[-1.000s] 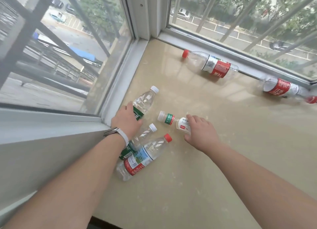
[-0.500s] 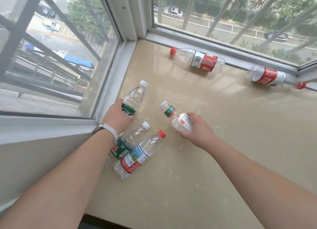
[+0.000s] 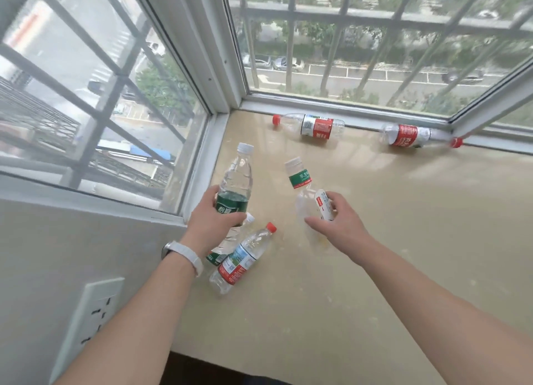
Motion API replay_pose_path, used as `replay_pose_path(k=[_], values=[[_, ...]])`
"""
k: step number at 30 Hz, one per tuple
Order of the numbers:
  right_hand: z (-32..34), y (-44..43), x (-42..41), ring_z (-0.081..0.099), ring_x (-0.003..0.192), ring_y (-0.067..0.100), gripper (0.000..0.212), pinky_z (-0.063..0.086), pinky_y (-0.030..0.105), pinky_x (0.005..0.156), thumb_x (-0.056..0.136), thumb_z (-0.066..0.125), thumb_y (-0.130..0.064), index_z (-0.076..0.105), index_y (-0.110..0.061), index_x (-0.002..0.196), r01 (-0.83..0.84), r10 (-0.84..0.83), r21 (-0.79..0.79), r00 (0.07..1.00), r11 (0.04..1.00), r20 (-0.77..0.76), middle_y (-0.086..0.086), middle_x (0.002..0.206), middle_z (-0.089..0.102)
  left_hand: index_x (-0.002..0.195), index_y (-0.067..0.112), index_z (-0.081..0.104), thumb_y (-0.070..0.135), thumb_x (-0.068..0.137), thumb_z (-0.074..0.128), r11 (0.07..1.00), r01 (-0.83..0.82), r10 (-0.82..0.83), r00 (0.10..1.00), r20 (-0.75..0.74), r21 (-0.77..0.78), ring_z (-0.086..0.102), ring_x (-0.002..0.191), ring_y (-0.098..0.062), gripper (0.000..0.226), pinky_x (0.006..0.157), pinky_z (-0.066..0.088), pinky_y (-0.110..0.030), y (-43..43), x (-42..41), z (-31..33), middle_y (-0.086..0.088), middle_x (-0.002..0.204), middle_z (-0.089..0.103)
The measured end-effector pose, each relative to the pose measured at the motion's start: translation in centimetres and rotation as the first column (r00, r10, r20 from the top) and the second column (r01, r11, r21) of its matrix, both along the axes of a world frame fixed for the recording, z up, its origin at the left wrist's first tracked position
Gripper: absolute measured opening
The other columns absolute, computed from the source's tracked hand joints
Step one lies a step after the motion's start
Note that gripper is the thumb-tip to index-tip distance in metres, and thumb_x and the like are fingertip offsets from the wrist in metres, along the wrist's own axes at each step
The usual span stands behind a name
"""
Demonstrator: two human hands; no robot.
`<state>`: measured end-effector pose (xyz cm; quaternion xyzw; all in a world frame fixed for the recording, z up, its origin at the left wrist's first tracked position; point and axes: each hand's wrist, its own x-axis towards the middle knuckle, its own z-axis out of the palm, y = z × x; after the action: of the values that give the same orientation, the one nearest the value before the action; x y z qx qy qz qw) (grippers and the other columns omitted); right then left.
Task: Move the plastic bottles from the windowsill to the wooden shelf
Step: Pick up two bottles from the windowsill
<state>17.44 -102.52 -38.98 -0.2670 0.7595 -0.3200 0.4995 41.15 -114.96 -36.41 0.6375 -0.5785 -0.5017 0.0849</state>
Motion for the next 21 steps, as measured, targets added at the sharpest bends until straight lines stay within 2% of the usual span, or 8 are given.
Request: replay_pose_path(k=[3,5,7,10,12,16,19,21], values=[[2.8,2.2,-0.4,0.058,0.097,0.003,0.063,0.045,0.023,0.069,0.079,0.077,-0.036,0.045,-0.034,0.133,0.07,-0.069,-0.038,0.997,0.997,0.042,-0.009,0.119,0.056,0.118,0.04,0.055,0.017,0.07,0.086,0.999,-0.041,0.041,0.994,-0.098,0.006,0.069,0.083,0.0,0.062,0.075,0.055,-0.024,3.0,-0.8,3.1,0.013,0.1,0.071],[4.8,3.6,-0.7,0.058,0.098,0.002,0.06,0.042,0.023,0.064,0.08,0.077,-0.035,0.046,-0.035,0.131,0.1,-0.096,-0.064,0.993,0.993,0.066,-0.009,0.12,0.056,0.117,0.039,0.058,0.016,0.07,0.086,0.999,-0.039,0.038,0.986,-0.164,-0.006,0.071,0.084,-0.003,0.059,0.073,0.056,-0.024,5.0,-1.4,5.1,0.011,0.1,0.073],[6.8,5.0,-0.9,0.058,0.094,0.003,0.055,0.04,0.023,0.06,0.081,0.076,-0.034,0.048,-0.036,0.128,0.118,-0.11,-0.106,0.991,0.987,0.074,-0.01,0.119,0.057,0.113,0.043,0.06,0.018,0.069,0.086,0.999,-0.034,0.028,0.978,-0.209,-0.025,0.072,0.089,-0.008,0.057,0.079,0.059,-0.031,6.9,-1.8,6.9,0.011,0.1,0.075],[9.5,7.0,-1.0,0.059,0.089,0.005,0.05,0.039,0.025,0.06,0.083,0.075,-0.032,0.05,-0.034,0.126,0.154,-0.139,-0.166,0.985,0.974,0.1,-0.009,0.115,0.058,0.121,0.037,0.06,0.019,0.067,0.087,0.999,-0.035,0.026,0.96,-0.28,-0.03,0.073,0.094,-0.012,0.064,0.087,0.058,-0.04,9.3,-2.2,9.3,0.009,0.104,0.076],[11.1,8.4,-0.9,0.059,0.083,0.009,0.044,0.043,0.028,0.065,0.082,0.075,-0.031,0.052,-0.035,0.12,0.185,-0.158,-0.208,0.977,0.96,0.14,-0.006,0.113,0.06,0.126,0.03,0.058,0.016,0.067,0.087,0.998,-0.052,0.042,0.94,-0.338,-0.021,0.073,0.096,-0.014,0.068,0.088,0.058,-0.04,11.0,-2.5,10.9,0.005,0.107,0.075],[14.3,11.3,-0.4,0.062,0.089,0.012,0.047,0.051,0.04,0.087,0.069,0.077,-0.037,0.055,-0.037,0.11,0.25,-0.181,-0.285,0.952,0.926,0.245,-0.003,0.11,0.064,0.123,0.023,0.056,0.009,0.074,0.084,0.996,-0.082,0.059,0.896,-0.44,-0.033,0.073,0.094,-0.017,0.058,0.068,0.054,-0.022,14.3,-3.2,14.3,0.0,0.109,0.073],[16.2,13.6,0.1,0.061,0.091,0.016,0.048,0.051,0.041,0.088,0.067,0.075,-0.036,0.056,-0.034,0.112,0.29,-0.191,-0.34,0.936,0.894,0.297,-0.001,0.107,0.064,0.12,0.02,0.055,0.008,0.073,0.085,0.999,-0.053,0.047,0.853,-0.52,0.004,0.072,0.099,-0.026,0.057,0.074,0.055,-0.032,16.2,-2.9,15.7,-0.009,0.111,0.073],[17.1,15.0,0.4,0.062,0.096,0.017,0.05,0.051,0.04,0.086,0.067,0.075,-0.035,0.056,-0.033,0.114,0.313,-0.204,-0.358,0.929,0.88,0.31,0.002,0.11,0.064,0.121,0.018,0.055,0.011,0.069,0.085,0.999,-0.027,0.032,0.826,-0.563,0.018,0.073,0.098,-0.025,0.06,0.074,0.056,-0.032,17.2,-2.6,16.5,-0.01,0.111,0.073]])
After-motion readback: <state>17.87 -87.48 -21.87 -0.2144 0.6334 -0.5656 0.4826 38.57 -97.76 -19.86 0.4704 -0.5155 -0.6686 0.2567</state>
